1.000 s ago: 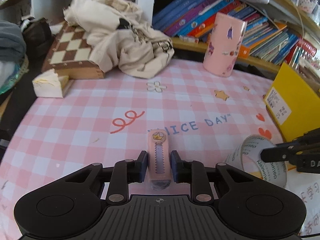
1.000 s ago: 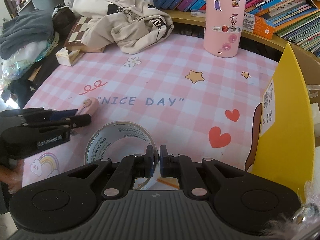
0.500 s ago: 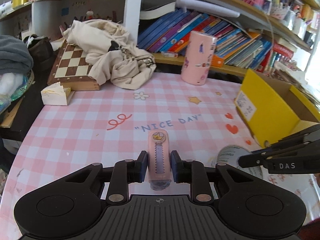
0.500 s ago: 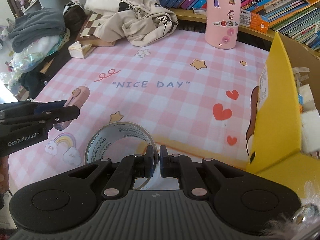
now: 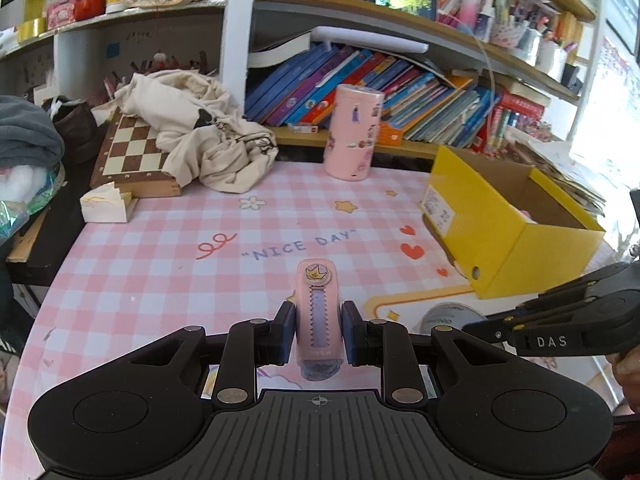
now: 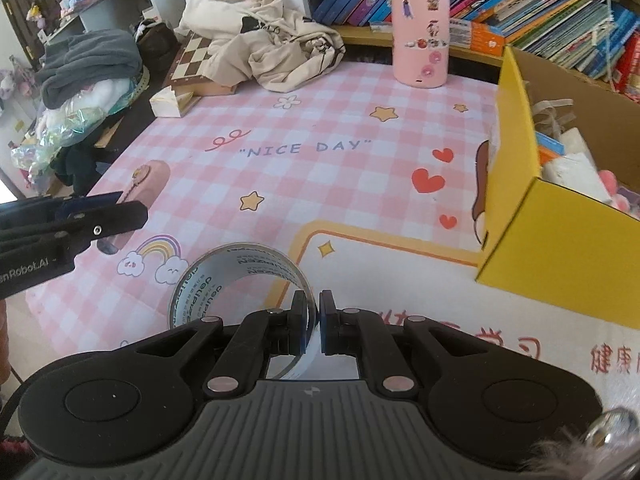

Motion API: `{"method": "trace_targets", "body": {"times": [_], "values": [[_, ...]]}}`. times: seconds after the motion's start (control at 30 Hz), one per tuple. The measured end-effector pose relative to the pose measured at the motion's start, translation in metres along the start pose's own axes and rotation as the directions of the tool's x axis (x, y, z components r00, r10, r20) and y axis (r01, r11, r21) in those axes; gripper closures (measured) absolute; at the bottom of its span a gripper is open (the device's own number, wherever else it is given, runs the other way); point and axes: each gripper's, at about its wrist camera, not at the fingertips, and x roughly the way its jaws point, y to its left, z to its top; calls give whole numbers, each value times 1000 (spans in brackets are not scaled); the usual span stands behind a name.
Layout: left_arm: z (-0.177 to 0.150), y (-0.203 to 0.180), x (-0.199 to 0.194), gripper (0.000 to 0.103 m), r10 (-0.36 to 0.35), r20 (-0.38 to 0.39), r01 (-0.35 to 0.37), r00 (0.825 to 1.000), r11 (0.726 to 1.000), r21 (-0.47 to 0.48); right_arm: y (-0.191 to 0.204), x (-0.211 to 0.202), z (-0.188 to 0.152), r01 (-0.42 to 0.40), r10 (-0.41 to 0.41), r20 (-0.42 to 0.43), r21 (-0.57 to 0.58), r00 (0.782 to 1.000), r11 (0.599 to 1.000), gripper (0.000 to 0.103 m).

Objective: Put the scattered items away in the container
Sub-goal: 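Lift and carry the tape roll and pink stick toward the yellow box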

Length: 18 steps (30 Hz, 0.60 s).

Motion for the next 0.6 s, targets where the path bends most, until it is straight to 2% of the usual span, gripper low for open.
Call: {"method": "trace_targets", "body": {"times": [0.33, 0.6], "values": [[-9, -18, -15, 80, -66, 14, 66, 998, 997, 41, -4, -23, -26, 53, -55, 23, 57, 998, 997, 96], [-9, -38, -10, 80, -138, 3, 137, 990, 987, 79, -20, -39, -41, 106, -109, 20, 121, 994, 987, 96]]}}
